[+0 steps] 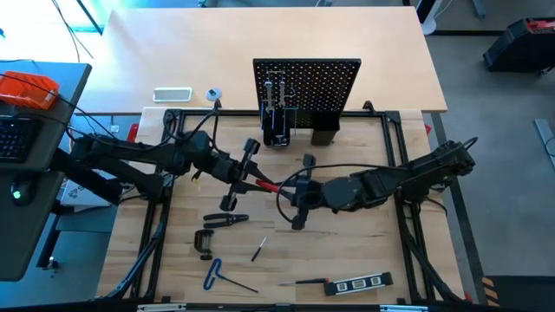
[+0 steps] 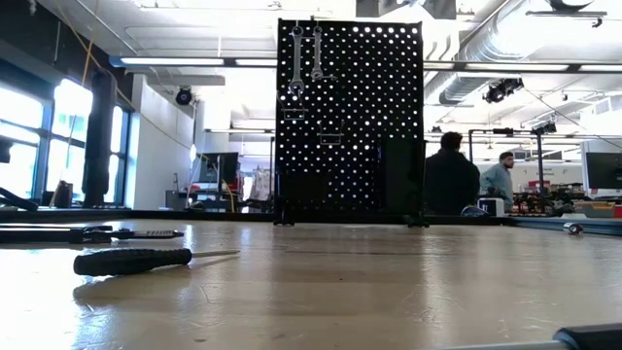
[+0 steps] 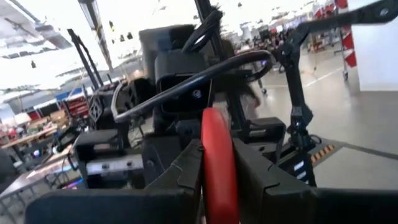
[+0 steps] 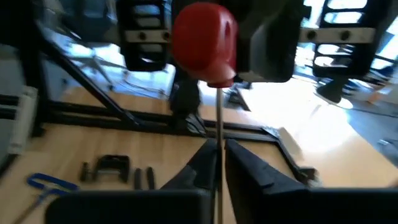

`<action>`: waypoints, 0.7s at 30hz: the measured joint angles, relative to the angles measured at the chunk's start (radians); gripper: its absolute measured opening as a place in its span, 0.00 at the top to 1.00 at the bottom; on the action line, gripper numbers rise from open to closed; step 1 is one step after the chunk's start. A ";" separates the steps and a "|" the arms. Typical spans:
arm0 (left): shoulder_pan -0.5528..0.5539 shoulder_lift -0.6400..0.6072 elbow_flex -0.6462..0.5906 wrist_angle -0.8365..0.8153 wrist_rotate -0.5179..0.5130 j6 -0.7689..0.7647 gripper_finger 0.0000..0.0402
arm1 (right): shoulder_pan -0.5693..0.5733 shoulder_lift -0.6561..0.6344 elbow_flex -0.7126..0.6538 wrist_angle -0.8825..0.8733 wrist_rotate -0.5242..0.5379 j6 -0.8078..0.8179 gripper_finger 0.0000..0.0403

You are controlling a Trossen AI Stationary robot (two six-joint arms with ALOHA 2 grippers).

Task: Hang tools onto peg board
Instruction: Put the Allen wrench into the right bin on the pegboard

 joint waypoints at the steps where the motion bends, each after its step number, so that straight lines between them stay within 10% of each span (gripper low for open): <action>1: 0.000 0.000 0.000 -0.010 -0.004 0.005 0.89 | 0.006 0.000 0.000 -0.011 0.028 0.000 0.88; 10: 0.002 -0.002 0.000 -0.131 -0.028 0.067 0.89 | 0.064 -0.001 0.000 -0.245 0.207 0.178 0.61; 21: 0.083 -0.038 0.000 -0.181 -0.079 0.119 0.89 | 0.221 -0.003 0.000 -0.859 0.327 0.872 0.58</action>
